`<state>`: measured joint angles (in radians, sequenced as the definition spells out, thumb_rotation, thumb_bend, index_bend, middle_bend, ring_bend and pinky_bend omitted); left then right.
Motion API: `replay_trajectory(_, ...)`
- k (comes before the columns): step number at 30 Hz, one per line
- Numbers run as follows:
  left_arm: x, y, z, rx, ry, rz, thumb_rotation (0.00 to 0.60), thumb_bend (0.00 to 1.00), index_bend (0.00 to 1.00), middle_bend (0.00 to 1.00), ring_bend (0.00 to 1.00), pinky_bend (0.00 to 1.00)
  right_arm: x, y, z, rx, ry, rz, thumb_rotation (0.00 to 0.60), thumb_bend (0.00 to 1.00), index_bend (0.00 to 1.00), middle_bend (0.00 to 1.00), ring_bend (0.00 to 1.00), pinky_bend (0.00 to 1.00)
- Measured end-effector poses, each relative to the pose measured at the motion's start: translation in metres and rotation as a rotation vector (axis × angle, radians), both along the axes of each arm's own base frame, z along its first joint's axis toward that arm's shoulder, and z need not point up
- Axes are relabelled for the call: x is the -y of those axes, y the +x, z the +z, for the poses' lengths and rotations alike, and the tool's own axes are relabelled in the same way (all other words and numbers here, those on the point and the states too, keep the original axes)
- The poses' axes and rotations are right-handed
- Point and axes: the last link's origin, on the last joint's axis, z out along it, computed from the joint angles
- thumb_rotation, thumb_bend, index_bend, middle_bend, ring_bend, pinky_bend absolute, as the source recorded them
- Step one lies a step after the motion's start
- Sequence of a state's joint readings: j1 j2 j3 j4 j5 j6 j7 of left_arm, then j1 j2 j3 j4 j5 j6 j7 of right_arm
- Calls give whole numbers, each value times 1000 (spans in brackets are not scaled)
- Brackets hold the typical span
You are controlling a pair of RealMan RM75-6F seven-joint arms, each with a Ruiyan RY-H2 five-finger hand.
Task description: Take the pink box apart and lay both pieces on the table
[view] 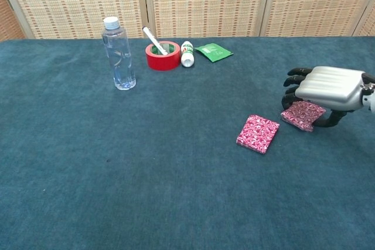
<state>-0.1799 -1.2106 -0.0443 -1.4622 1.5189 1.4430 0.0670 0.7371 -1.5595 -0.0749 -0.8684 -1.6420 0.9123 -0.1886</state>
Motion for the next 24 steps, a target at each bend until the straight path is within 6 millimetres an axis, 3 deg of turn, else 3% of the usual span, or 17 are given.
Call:
replay_trajectory(12, 1, 1, 0, 1, 1, -4, 600, 475, 0, 0, 0, 51, 0, 4, 4, 25, -19, 30, 600, 271, 613, 481, 221, 0)
replay_trajectory(19, 1, 2, 0, -1, 2, -4, 600, 476, 0, 0, 0, 51, -4, 11, 11, 58, -47, 69, 600, 271, 629, 488, 257, 0)
replay_trajectory(24, 0, 0, 0, -1, 6, 4, 600, 475, 0, 0, 0, 51, -18, 22, 16, 112, -32, 89, 600, 271, 629, 488, 257, 0)
